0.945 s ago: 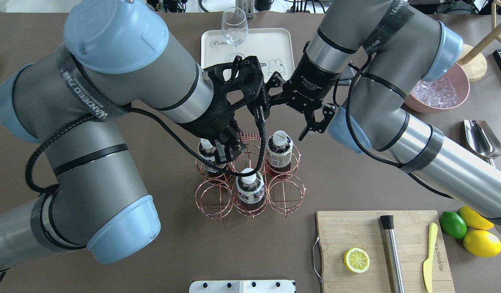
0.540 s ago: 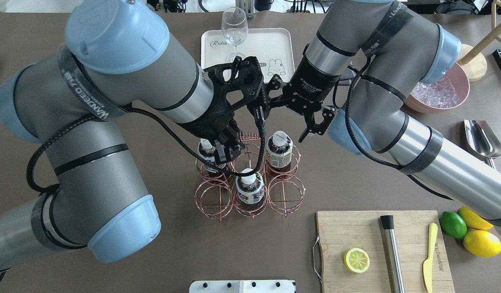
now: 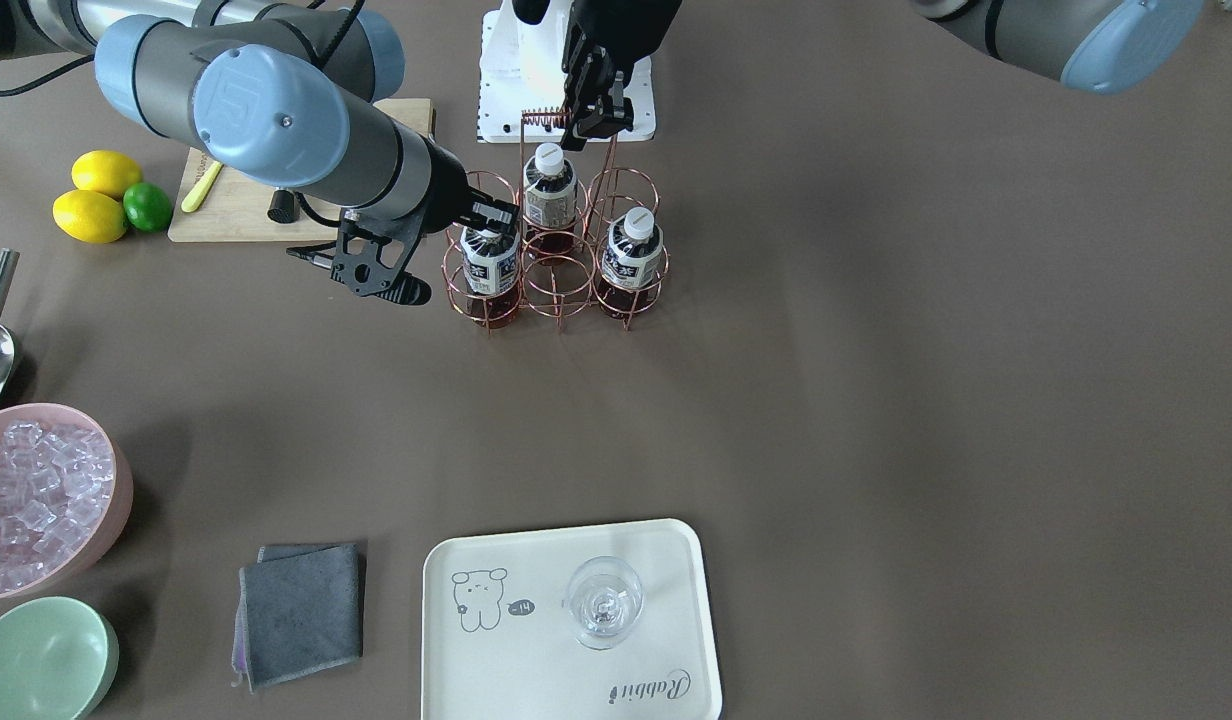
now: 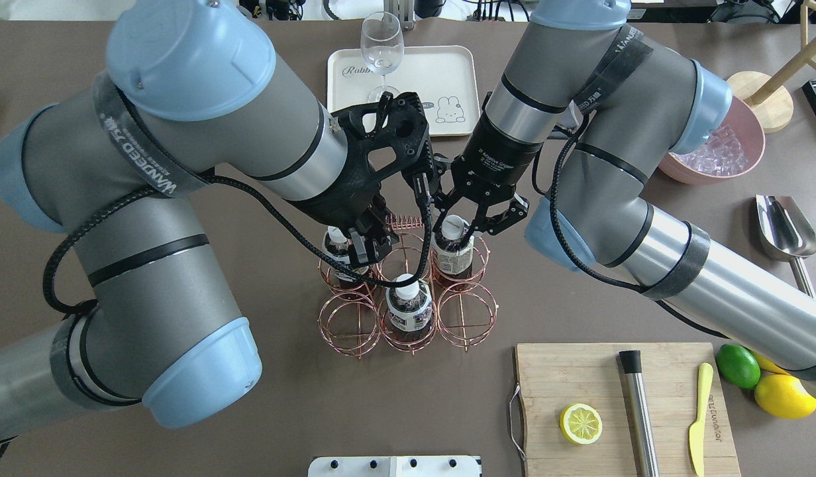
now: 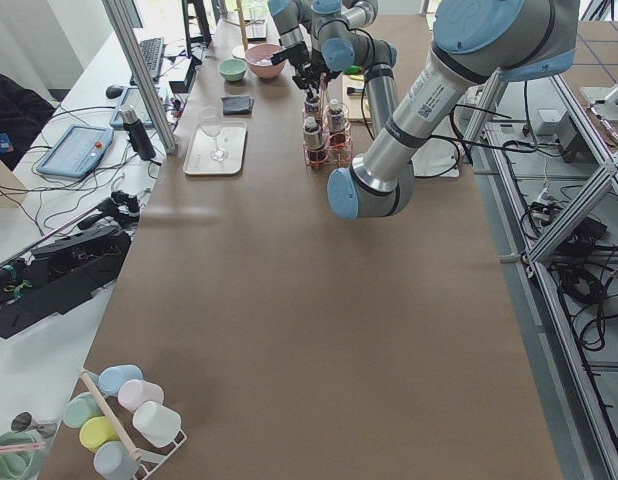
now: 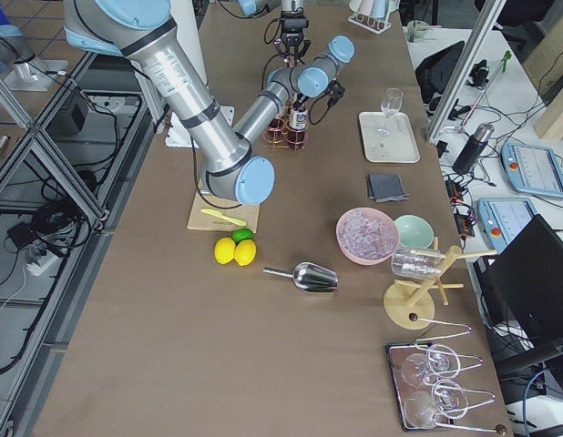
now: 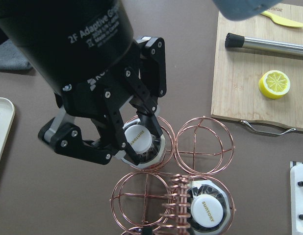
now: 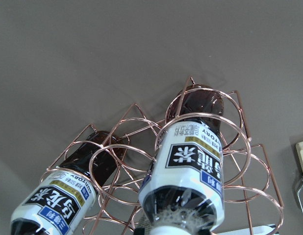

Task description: Take tea from basket to plate

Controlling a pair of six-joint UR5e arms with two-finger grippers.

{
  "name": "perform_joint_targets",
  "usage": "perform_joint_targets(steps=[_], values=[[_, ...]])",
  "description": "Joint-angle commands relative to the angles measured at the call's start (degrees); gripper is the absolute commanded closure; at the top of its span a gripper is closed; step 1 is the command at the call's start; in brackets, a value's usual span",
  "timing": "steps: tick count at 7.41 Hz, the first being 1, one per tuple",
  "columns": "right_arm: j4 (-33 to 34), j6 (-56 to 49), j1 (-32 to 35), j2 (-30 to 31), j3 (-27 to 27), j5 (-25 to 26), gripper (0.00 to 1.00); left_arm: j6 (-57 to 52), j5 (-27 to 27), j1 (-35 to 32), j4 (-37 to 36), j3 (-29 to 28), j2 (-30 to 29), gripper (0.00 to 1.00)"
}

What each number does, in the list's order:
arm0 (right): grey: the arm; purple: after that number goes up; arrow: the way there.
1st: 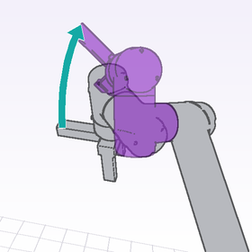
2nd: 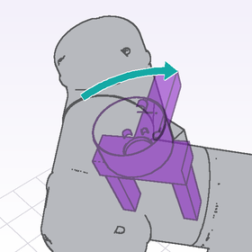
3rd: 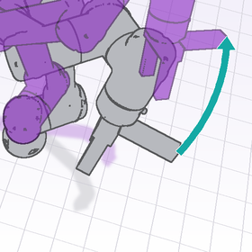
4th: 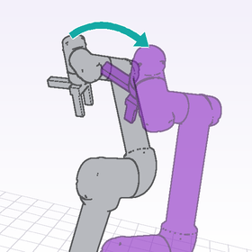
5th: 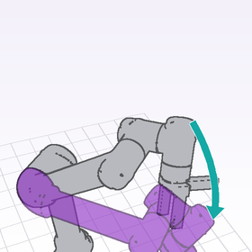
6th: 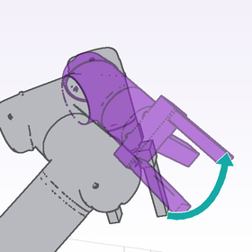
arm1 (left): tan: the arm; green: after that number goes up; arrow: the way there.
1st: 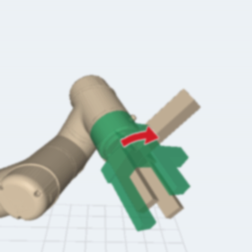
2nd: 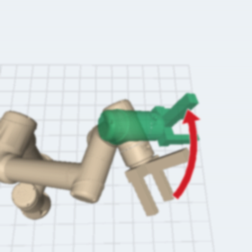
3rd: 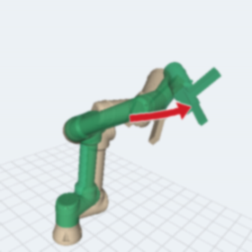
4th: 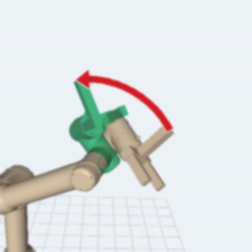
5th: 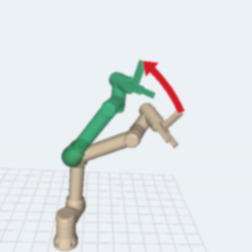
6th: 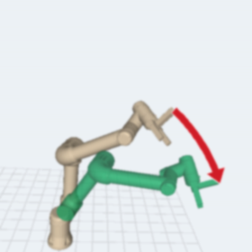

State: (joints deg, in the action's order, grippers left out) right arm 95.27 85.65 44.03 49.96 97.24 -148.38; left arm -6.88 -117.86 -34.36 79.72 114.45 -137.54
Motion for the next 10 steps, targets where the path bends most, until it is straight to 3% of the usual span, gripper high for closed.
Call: perform_joint_targets(steps=[1, 2, 4, 7, 8, 10], values=[[0.0, -0.4, 0.2, 1.4, 1.4, -0.3, 1.0, 0.0, 0.0, 0.0, 0.0, 0.1, 0.0, 1.0], [0.5, -0.3, 2.9, 1.1, 2.3, -0.9, 1.0, -0.1, 0.0, 0.0, -0.1, 0.2, 0.0, 1.0], [2.0, 0.1, 12.4, 0.5, 3.7, -8.0, 1.0, 0.0, 0.0, 0.0, 0.0, 0.2, -0.1, 1.0], [2.4, 0.2, 17.2, -3.7, 2.2, -9.6, 1.0, -0.1, -0.1, 0.0, 0.0, 0.2, 0.0, 1.0], [2.4, -0.4, 17.4, -6.2, -0.9, -9.0, 1.0, -0.1, -0.1, 0.0, 0.0, 0.2, 0.0, 1.0], [2.1, -5.4, 17.6, -14.8, -15.0, -6.9, 1.0, 0.0, 0.0, 0.0, 0.0, 0.1, -0.2, 1.0]])
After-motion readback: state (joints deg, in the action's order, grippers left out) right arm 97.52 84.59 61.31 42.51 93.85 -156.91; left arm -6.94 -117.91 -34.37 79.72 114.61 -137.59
